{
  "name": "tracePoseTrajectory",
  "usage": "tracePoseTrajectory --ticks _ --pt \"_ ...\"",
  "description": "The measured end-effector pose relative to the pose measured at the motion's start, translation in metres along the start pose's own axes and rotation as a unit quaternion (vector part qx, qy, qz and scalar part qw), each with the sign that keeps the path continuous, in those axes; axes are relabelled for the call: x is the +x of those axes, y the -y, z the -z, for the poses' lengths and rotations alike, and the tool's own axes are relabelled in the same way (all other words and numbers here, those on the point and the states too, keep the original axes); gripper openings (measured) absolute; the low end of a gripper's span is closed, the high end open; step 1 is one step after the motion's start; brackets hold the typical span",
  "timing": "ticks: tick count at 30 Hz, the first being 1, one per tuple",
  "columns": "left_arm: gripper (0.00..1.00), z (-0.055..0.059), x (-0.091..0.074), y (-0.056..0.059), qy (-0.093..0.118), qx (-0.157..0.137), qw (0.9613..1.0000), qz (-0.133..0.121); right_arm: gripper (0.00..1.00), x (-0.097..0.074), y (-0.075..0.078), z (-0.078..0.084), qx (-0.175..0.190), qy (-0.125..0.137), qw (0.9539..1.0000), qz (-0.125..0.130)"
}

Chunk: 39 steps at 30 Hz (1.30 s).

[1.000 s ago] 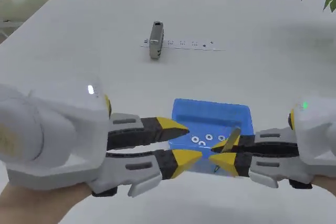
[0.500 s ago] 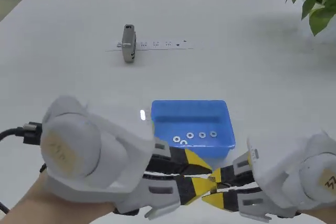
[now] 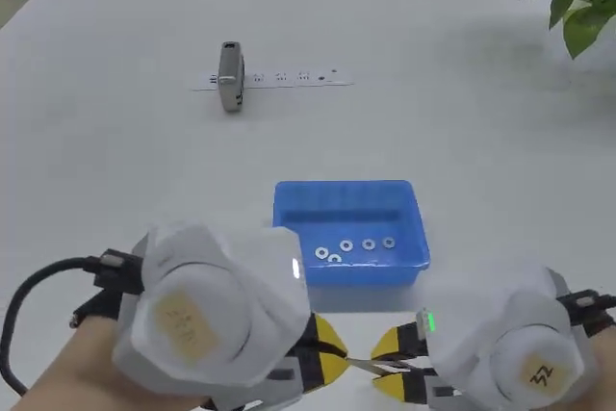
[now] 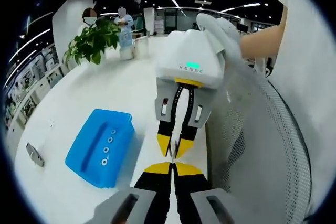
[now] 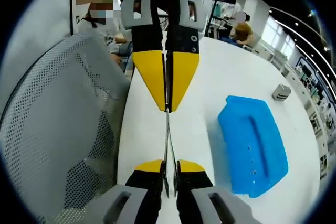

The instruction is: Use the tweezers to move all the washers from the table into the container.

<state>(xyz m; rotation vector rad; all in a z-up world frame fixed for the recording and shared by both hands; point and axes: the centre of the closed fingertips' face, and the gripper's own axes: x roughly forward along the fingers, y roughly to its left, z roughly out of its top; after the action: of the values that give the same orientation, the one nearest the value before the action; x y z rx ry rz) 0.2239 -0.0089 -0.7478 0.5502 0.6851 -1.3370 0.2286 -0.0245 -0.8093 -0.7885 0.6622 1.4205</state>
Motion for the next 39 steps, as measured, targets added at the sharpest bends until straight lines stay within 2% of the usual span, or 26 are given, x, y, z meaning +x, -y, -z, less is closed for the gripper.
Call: tracePoseTrajectory --ticks 3,5,7,9,13,17,20,21,22,23,24,25,27,28,29,30,31,32,33,35,36,37,39 --pt "0.00 0.015 0.004 -0.002 -0.021 -0.005 0.9998 -0.002 0.06 0.005 0.000 0.002 0.014 0.012 0.9998 0.005" --pt "0.00 0.022 0.006 -0.002 -0.029 -0.011 0.9995 0.001 0.07 0.004 -0.001 0.001 0.041 0.029 0.9987 0.008" --pt "0.00 0.030 0.010 -0.002 -0.036 -0.019 0.9992 0.003 0.13 0.000 -0.002 0.000 0.068 0.043 0.9967 0.013" --pt "0.00 0.038 0.012 -0.003 -0.050 -0.018 0.9986 0.003 0.17 -0.007 -0.002 0.000 0.089 0.057 0.9941 0.023" --pt "0.00 0.054 0.020 -0.005 -0.084 -0.016 0.9963 0.006 0.22 -0.033 -0.003 0.009 0.122 0.073 0.9877 0.064" --pt "0.00 0.064 0.028 -0.007 -0.112 -0.020 0.9934 0.010 0.24 -0.066 0.004 0.015 0.175 0.112 0.9709 0.119" --pt "0.00 0.069 0.031 -0.007 -0.130 -0.016 0.9913 0.012 0.26 -0.092 0.012 0.017 0.206 0.142 0.9535 0.167" --pt "0.00 0.071 0.032 -0.007 -0.139 -0.017 0.9901 0.012 0.27 -0.105 0.017 0.017 0.217 0.158 0.9439 0.193" --pt "0.00 0.072 0.033 -0.006 -0.143 -0.017 0.9895 0.012 0.28 -0.113 0.020 0.018 0.217 0.167 0.9388 0.209" --pt "0.00 0.074 0.034 -0.006 -0.150 -0.016 0.9885 0.013 0.29 -0.126 0.024 0.018 0.234 0.184 0.9255 0.233" --pt "0.00 0.075 0.035 -0.006 -0.154 -0.014 0.9879 0.012 0.31 -0.133 0.026 0.017 0.244 0.198 0.9176 0.243" --pt "0.00 0.077 0.036 -0.005 -0.159 -0.013 0.9872 0.013 0.34 -0.142 0.027 0.017 0.260 0.217 0.9061 0.253" --pt "0.00 0.078 0.037 -0.004 -0.163 -0.019 0.9863 0.015 0.41 -0.152 0.029 0.018 0.272 0.233 0.8941 0.270" --pt "0.00 0.079 0.036 -0.004 -0.165 -0.024 0.9859 0.015 0.42 -0.158 0.029 0.017 0.278 0.245 0.8861 0.279" --pt "0.00 0.080 0.036 -0.004 -0.165 -0.024 0.9859 0.015 0.43 -0.162 0.028 0.018 0.280 0.252 0.8817 0.284" --pt "0.00 0.081 0.037 -0.004 -0.166 -0.026 0.9857 0.013 0.44 -0.167 0.028 0.018 0.285 0.264 0.8743 0.291" --pt "0.00 0.083 0.036 -0.005 -0.171 -0.032 0.9846 0.006 0.44 -0.169 0.028 0.017 0.289 0.275 0.8691 0.293" --pt "0.00 0.081 0.036 -0.004 -0.164 -0.041 0.9857 0.006 0.45 -0.172 0.029 0.015 0.295 0.286 0.8637 0.292" --pt "0.00 0.083 0.034 -0.004 -0.168 -0.050 0.9844 0.003 0.46 -0.173 0.030 0.015 0.295 0.290 0.8632 0.290" --pt "0.00 0.084 0.033 -0.004 -0.165 -0.053 0.9849 -0.001 0.47 -0.175 0.035 0.014 0.290 0.295 0.8634 0.289" --pt "0.03 0.084 0.031 -0.004 -0.160 -0.065 0.9849 -0.008 0.47 -0.176 0.038 0.012 0.287 0.301 0.8628 0.288" --pt "0.07 0.083 0.030 -0.005 -0.154 -0.077 0.9850 -0.018 0.47 -0.176 0.039 0.012 0.283 0.303 0.8635 0.287" --pt "0.16 0.079 0.024 -0.006 -0.134 -0.095 0.9857 -0.038 0.48 -0.176 0.042 0.013 0.277 0.298 0.8678 0.286"
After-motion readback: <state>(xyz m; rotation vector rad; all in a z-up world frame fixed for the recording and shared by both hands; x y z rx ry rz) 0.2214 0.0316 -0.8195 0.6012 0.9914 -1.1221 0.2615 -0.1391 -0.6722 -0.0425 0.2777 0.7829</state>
